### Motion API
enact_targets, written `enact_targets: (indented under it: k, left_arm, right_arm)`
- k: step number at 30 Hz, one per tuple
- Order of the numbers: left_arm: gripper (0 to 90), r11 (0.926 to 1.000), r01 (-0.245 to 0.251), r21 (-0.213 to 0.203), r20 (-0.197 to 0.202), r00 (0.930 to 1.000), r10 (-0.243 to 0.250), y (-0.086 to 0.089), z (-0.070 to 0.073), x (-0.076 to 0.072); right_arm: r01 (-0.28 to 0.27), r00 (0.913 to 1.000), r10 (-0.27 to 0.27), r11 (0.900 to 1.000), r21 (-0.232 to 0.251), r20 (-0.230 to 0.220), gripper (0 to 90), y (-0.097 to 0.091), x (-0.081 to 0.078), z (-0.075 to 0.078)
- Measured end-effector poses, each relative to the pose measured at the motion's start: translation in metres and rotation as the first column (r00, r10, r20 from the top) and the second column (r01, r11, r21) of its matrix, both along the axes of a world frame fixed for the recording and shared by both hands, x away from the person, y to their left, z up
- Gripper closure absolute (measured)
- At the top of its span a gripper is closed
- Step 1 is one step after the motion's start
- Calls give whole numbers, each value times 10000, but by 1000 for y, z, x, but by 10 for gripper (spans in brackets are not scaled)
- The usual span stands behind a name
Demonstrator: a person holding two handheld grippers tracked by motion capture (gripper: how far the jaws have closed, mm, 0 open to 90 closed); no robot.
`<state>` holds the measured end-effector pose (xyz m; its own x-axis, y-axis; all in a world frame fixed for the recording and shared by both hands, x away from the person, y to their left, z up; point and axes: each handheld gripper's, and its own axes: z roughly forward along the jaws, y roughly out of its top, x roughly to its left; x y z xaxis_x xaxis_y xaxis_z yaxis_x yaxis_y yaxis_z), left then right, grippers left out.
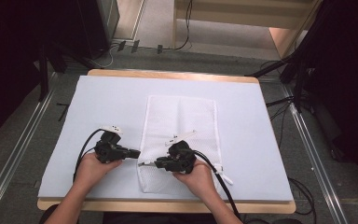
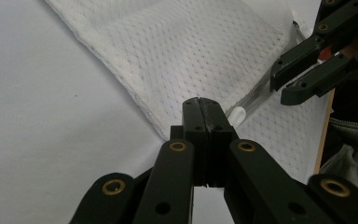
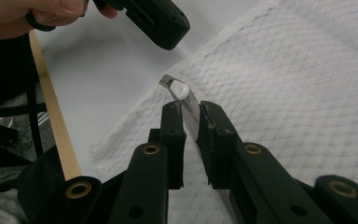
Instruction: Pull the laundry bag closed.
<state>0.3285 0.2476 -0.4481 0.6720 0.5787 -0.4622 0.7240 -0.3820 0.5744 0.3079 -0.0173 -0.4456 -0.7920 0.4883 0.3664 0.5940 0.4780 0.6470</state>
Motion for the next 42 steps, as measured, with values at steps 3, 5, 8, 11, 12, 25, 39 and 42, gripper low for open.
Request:
enact_targets:
  k: [3, 5, 8, 11, 12, 25, 39, 42]
  left_arm:
    - [900, 9998, 39, 213, -103, 9999, -37, -2, -3, -1]
    - [900, 9994, 107, 323, -142, 9998, -103, -4, -5, -2]
    - [900, 9990, 174, 401, -195, 9997, -166, -6, -6, -3]
    - [900, 9988, 164, 462, -250, 9996, -152, -8, -8, -3]
    - [900, 9983, 197, 540, -258, 9995, -183, -9, -9, -4]
    - [900, 9966, 317, 758, -310, 9991, -294, -11, -14, -3]
    - [900, 9972, 276, 696, -219, 9994, -261, -11, -15, -5]
    - [900, 9970, 310, 703, -191, 9994, -297, -10, -15, -5]
  right_arm:
    - [-125, 9999, 125, 9999, 6, -65, 831, 7, 2, -1]
    - [-167, 9998, 166, 9998, -47, -135, 831, 12, 3, -2]
    - [-179, 9997, 178, 9998, -55, -174, 826, 18, 5, -4]
    - [-223, 9991, 223, 9998, -3, -367, 814, 21, 8, -7]
    - [-260, 9987, 260, 9997, 12, -437, 813, 22, 10, -9]
    - [-235, 9971, 211, 9992, -328, -728, 743, 27, 15, -18]
    - [-567, 9979, 553, 9975, -426, -333, 825, 43, 5, -17]
    - [-744, 9972, 738, 9936, -849, -97, 828, 40, 0, -19]
